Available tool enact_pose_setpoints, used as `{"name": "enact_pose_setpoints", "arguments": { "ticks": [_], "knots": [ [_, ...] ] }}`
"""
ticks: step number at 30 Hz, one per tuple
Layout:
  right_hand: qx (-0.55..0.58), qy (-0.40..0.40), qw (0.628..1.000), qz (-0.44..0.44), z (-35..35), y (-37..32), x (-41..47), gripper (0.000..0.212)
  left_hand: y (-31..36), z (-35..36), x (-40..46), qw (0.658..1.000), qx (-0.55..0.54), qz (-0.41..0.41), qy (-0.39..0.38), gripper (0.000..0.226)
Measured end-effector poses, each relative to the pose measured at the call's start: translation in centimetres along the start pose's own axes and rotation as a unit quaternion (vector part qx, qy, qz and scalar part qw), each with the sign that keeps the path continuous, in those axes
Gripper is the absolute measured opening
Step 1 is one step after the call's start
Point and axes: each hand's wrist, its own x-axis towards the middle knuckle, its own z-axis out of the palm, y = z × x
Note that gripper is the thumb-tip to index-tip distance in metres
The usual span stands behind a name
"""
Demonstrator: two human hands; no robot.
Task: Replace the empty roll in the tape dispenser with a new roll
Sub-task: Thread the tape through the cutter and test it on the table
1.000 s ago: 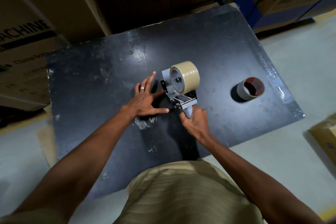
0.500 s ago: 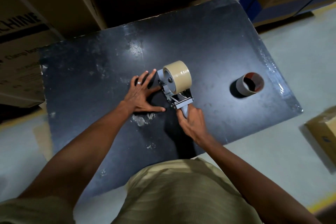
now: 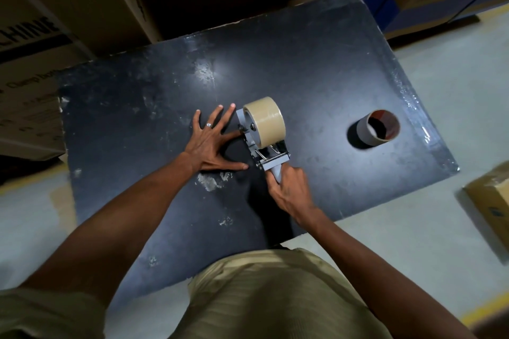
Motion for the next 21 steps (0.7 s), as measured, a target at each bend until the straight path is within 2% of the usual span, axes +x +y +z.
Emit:
{"name": "enact_pose_setpoints", "arguments": {
  "ticks": [10, 17, 21],
  "knots": [
    [-0.002, -0.013, 1.000, -0.006, -0.3, 1.0, -1.5, 0.034, 0.1, -0.1, 0.1, 1.000, 0.018, -0.007, -0.017, 0.100],
    [0.013, -0.032, 0.999, 0.002, -0.6, 3.0, -4.7, 0.024, 0.4, -0.2, 0.2, 0.999, 0.019, -0.019, -0.036, 0.112],
    [0.018, -0.024, 0.999, 0.013, -0.5, 3.0, -4.9, 0.031, 1.0, -0.7, 0.2, 0.998, 0.006, -0.032, -0.055, 0.122]
  ]
}}
